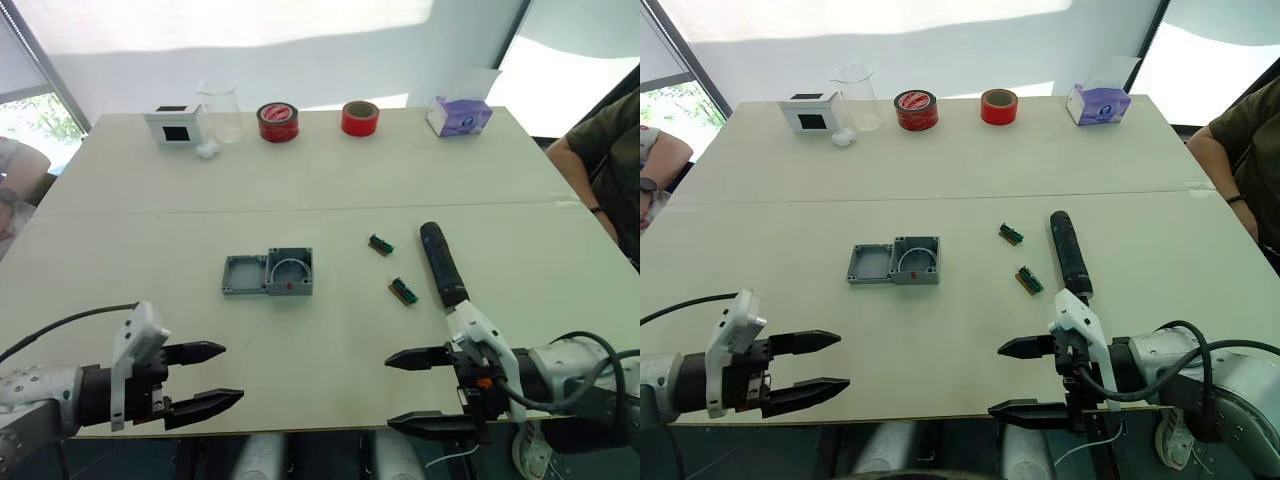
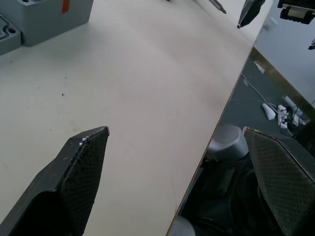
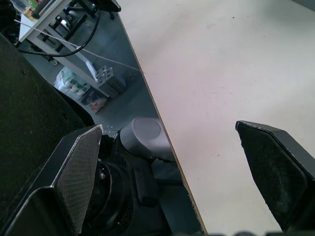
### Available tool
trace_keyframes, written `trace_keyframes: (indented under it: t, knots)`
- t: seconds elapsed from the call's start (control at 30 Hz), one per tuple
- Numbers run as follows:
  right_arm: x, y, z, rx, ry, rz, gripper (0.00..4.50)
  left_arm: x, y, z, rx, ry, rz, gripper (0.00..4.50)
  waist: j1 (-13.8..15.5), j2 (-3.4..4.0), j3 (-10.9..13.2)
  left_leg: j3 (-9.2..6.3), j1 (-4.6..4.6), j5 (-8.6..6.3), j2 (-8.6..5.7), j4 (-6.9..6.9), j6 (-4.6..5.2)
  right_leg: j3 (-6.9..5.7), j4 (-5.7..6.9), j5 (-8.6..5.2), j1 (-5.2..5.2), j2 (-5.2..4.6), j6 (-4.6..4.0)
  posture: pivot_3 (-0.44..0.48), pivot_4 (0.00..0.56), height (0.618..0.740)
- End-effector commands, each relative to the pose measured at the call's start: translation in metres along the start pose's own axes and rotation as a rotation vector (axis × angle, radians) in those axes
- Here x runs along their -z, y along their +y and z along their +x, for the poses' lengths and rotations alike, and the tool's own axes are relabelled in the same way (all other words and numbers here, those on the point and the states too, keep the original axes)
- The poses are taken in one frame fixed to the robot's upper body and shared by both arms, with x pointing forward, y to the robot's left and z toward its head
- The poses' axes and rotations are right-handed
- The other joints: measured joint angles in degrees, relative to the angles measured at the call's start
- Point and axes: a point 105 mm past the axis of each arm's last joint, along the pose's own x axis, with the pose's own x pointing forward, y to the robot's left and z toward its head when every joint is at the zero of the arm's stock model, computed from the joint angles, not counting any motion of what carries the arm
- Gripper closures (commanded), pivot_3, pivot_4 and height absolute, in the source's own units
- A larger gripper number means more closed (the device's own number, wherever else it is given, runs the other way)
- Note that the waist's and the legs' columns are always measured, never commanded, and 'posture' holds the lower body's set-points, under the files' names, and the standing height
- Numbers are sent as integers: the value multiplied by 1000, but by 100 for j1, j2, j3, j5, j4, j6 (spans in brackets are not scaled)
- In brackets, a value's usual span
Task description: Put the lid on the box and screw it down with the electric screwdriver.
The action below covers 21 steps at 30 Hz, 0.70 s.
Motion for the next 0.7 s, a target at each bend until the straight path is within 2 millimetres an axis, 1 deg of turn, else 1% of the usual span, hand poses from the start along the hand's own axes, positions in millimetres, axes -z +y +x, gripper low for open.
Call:
trace_keyframes:
  t: [0.03, 0.37, 0.53, 0.63, 0.7]
  knots:
    - [-5, 8, 3, -33, -13, -28, 0, -3, -3, 0, 17, 7, 17, 29, 0, 0, 0, 0, 0, 0, 0, 0, 0, 0, 0, 0, 0, 0, 0, 0, 150, 740]
    - [-4, 6, 5, -9, 4, -42, 0, -5, -3, 0, 20, -9, 6, 29, 0, 0, 1, 0, -1, 0, 0, -1, 0, 0, -1, 0, -2, -3, 0, 0, 150, 740]
    - [-7, 5, 5, -18, -20, -41, 0, -6, -4, -1, 34, -16, -5, 29, -3, 0, 1, 0, -1, 0, 0, -2, 0, 0, -2, 0, -3, -4, 0, 0, 150, 740]
    - [-9, -2, 4, 14, -19, -53, 0, -7, 2, -2, 0, -12, 10, 29, -1, 0, 1, 0, -1, 0, 0, -3, 0, 0, -2, 0, -5, -4, 0, 0, 150, 740]
    - [-9, -7, 3, 59, -18, -66, 0, -17, 9, -3, -49, -83, 1, 29, 2, 1, 1, 0, -1, 0, 0, -3, 0, 0, -2, 0, -5, -4, 0, 0, 150, 740]
